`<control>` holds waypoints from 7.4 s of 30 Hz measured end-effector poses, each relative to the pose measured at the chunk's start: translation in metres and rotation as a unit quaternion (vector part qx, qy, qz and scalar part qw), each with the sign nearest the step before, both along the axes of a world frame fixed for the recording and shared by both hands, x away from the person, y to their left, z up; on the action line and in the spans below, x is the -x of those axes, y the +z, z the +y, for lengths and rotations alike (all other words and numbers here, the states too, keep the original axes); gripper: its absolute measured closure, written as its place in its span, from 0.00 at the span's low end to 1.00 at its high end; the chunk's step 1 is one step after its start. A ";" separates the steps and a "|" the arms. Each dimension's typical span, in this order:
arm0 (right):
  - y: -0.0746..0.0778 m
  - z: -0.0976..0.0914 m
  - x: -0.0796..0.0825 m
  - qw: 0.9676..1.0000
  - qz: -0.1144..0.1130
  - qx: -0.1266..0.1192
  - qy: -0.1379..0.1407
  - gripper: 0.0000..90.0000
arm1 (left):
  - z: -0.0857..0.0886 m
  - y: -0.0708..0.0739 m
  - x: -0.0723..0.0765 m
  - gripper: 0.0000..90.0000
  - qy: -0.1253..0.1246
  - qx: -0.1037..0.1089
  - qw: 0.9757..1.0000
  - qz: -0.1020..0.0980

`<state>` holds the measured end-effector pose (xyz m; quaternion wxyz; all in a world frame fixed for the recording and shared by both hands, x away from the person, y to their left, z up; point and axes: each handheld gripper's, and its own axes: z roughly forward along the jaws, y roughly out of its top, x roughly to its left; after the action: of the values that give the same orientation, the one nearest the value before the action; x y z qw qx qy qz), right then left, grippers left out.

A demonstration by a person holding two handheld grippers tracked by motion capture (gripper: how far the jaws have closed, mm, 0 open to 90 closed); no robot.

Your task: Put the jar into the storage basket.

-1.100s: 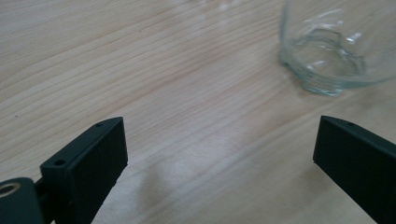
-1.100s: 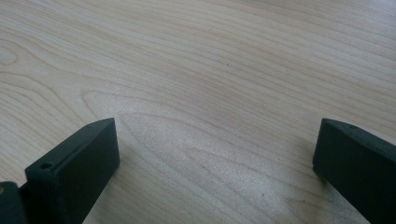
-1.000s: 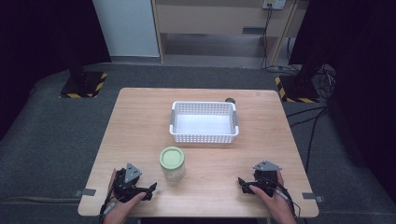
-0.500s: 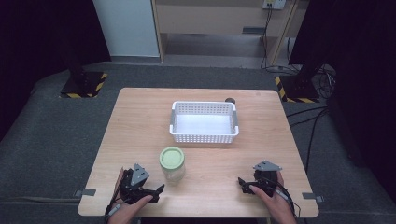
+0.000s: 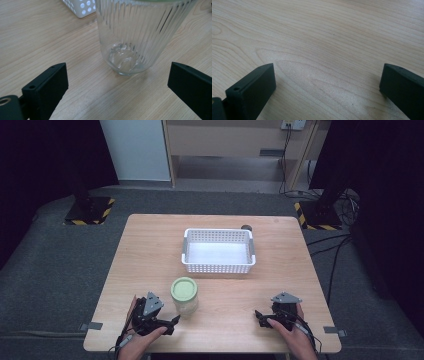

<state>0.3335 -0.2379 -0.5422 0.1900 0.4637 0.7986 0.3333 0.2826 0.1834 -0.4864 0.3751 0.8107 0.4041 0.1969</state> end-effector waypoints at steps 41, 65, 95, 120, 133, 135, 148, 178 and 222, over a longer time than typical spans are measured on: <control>0.000 0.000 0.000 1.000 0.000 0.000 0.000 0.00 | -0.036 0.020 -0.029 0.03 -0.028 0.009 1.000 -0.007; 0.000 0.000 0.000 1.000 0.000 0.000 0.000 0.00 | -0.043 0.018 -0.040 0.05 -0.017 0.017 1.000 -0.008; 0.000 0.000 0.000 1.000 0.000 0.000 0.000 0.00 | -0.050 0.033 -0.043 0.11 -0.005 0.021 1.000 -0.023; 0.000 0.000 0.000 1.000 0.000 0.000 0.000 0.00 | -0.065 0.062 -0.078 0.11 -0.006 0.013 0.999 -0.029; 0.000 0.000 0.000 1.000 0.000 0.000 0.000 0.00 | -0.074 0.089 -0.109 0.11 0.001 0.007 0.999 -0.041; 0.000 0.000 0.000 1.000 0.000 0.000 0.000 0.00 | -0.075 0.091 -0.113 0.11 0.001 0.007 0.999 -0.042; 0.000 0.000 0.000 1.000 0.000 0.000 0.000 0.00 | -0.082 0.098 -0.151 0.11 0.019 -0.002 0.998 -0.053; 0.000 0.000 0.000 1.000 0.000 0.000 0.000 0.00 | -0.106 0.096 -0.219 0.11 0.035 -0.008 0.998 -0.055; 0.000 0.000 0.000 1.000 -0.001 0.000 0.001 0.00 | -0.112 0.040 -0.242 0.11 0.066 -0.014 0.998 -0.018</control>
<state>0.3335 -0.2381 -0.5422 0.1906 0.4630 0.7989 0.3334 0.5249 0.0710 -0.4468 0.3576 0.7837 0.4468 0.2415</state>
